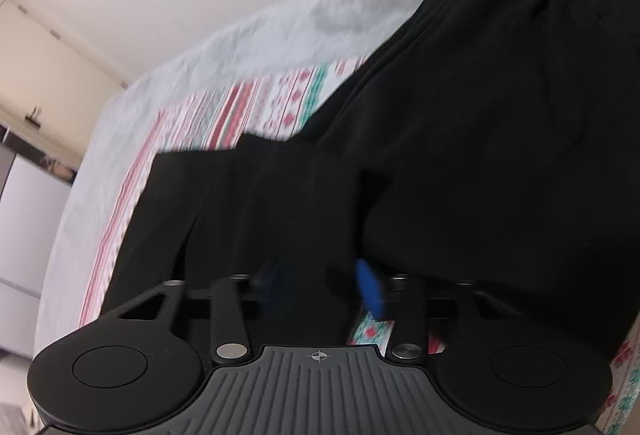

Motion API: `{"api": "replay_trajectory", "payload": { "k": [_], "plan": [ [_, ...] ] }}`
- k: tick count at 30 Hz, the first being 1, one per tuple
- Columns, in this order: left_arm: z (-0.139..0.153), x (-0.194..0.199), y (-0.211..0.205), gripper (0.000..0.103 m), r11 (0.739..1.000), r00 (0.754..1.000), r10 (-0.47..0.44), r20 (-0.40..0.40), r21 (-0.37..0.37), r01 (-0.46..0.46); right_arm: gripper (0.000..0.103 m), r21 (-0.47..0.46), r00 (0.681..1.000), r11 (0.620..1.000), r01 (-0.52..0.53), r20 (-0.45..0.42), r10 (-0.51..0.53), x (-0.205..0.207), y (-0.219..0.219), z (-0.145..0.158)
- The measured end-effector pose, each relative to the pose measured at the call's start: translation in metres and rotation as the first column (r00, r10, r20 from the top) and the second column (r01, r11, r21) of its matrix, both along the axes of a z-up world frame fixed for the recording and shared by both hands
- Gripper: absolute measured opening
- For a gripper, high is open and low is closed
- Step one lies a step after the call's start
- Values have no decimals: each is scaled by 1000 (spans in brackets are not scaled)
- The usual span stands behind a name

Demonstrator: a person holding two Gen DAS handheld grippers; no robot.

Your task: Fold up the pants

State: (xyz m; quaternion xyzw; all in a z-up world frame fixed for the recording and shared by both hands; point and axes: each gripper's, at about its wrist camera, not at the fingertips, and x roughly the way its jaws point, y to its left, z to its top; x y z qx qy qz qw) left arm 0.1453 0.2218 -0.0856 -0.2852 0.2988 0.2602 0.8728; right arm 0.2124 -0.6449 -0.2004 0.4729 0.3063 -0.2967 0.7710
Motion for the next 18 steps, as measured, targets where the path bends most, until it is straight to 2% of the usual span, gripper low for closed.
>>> {"api": "replay_trajectory", "payload": {
  "k": [2,5,7,9,11,12,13,18],
  "plan": [
    [0,1,-3,27,1000,1000,-2,-13,17,3,48,-3,1000,1000,-3,3,3,0,-2,1],
    [-4,3,2,27,1000,1000,10,-28,-13,-10,48,-14,1000,1000,-16,-20,16,7,1,-1],
    [-5,3,1,27,1000,999,6,-36,-6,-6,46,-31,999,999,-26,-28,25,12,5,0],
    [-5,9,-8,30,997,995,-71,-73,34,74,39,-59,999,998,-32,-23,31,14,10,6],
    [-9,16,-12,49,989,983,-143,-115,16,146,39,-97,999,995,-38,-7,37,13,15,14],
    [-11,16,-10,71,991,983,-135,-121,-2,135,39,-123,999,991,-47,-3,47,13,18,18],
    [-10,14,-8,78,993,986,-116,-119,-9,116,39,-154,999,987,-53,-9,52,14,21,22],
    [16,4,-15,85,993,997,-69,-43,94,73,42,-219,996,971,-92,-28,88,19,31,32]
  ]
}}
